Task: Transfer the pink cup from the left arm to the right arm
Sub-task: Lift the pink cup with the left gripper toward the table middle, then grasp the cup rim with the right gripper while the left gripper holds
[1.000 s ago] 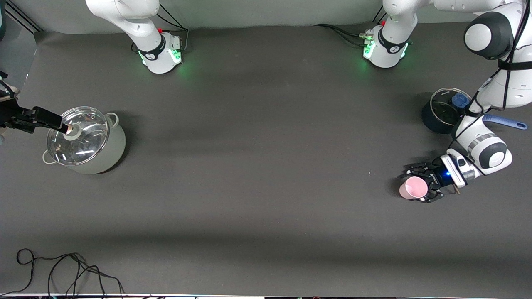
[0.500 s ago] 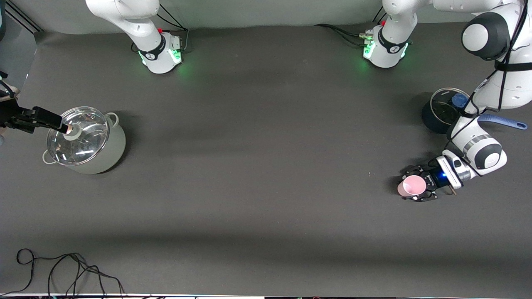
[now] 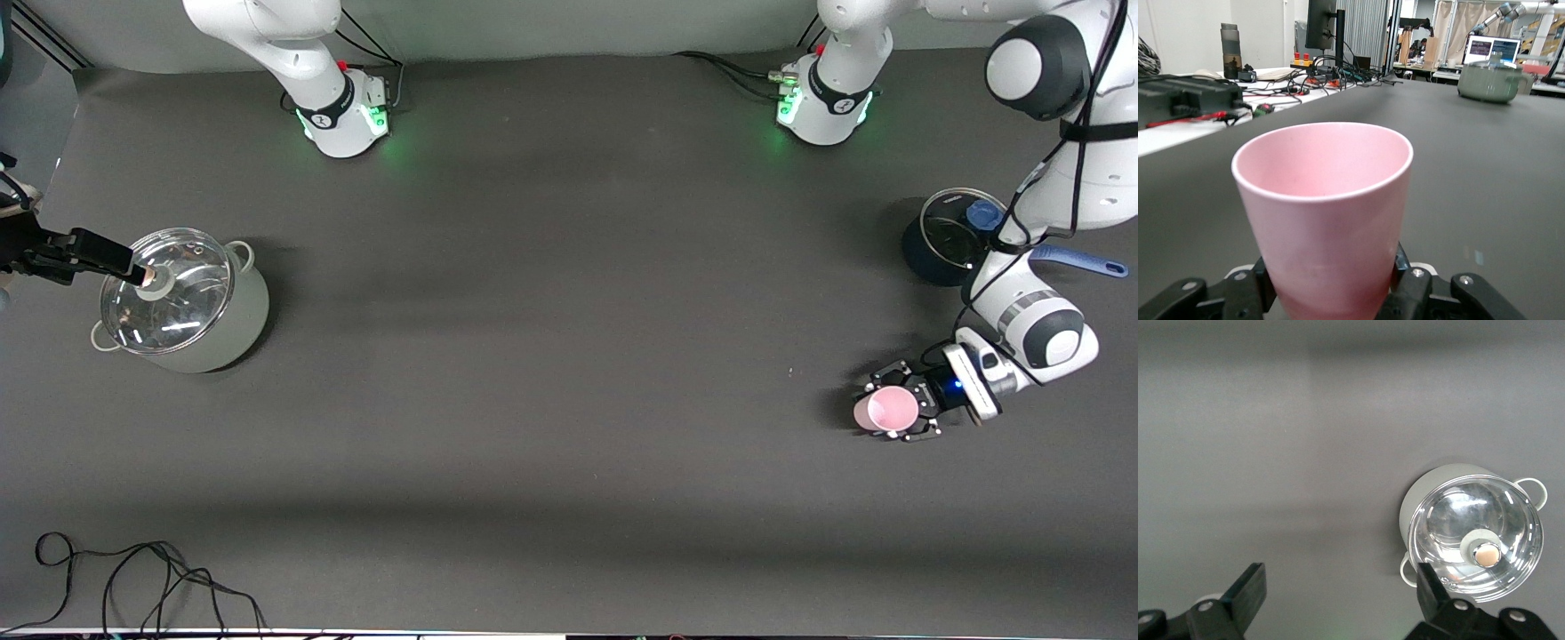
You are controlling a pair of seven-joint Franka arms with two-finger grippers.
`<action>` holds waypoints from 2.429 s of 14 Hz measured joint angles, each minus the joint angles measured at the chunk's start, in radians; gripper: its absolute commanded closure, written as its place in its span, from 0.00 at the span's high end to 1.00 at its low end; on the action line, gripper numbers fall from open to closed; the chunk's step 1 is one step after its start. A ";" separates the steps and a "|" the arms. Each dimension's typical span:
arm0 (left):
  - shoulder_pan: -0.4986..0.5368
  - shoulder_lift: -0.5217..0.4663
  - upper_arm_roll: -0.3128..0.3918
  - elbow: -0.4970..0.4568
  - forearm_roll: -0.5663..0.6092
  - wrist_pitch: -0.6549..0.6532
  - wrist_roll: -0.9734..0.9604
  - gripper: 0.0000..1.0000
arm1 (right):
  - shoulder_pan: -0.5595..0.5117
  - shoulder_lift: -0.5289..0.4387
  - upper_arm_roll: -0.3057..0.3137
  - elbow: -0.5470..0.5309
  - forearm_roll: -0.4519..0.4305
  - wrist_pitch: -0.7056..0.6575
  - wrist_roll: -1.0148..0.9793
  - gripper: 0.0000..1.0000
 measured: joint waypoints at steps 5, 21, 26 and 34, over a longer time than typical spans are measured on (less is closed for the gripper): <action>-0.201 -0.226 -0.008 -0.055 0.000 0.121 -0.359 0.40 | 0.000 0.000 0.000 0.000 0.000 -0.001 0.000 1.00; -0.665 -0.560 -0.192 -0.111 -0.038 0.587 -0.657 0.43 | 0.206 0.002 0.022 0.047 0.173 -0.094 1.041 0.98; -0.860 -0.600 -0.195 -0.115 -0.039 0.781 -0.650 0.45 | 0.377 0.061 0.025 0.166 0.263 -0.091 1.482 0.95; -0.909 -0.600 -0.187 -0.118 -0.041 0.852 -0.651 0.46 | 0.581 0.166 0.025 0.306 0.303 -0.089 1.738 0.95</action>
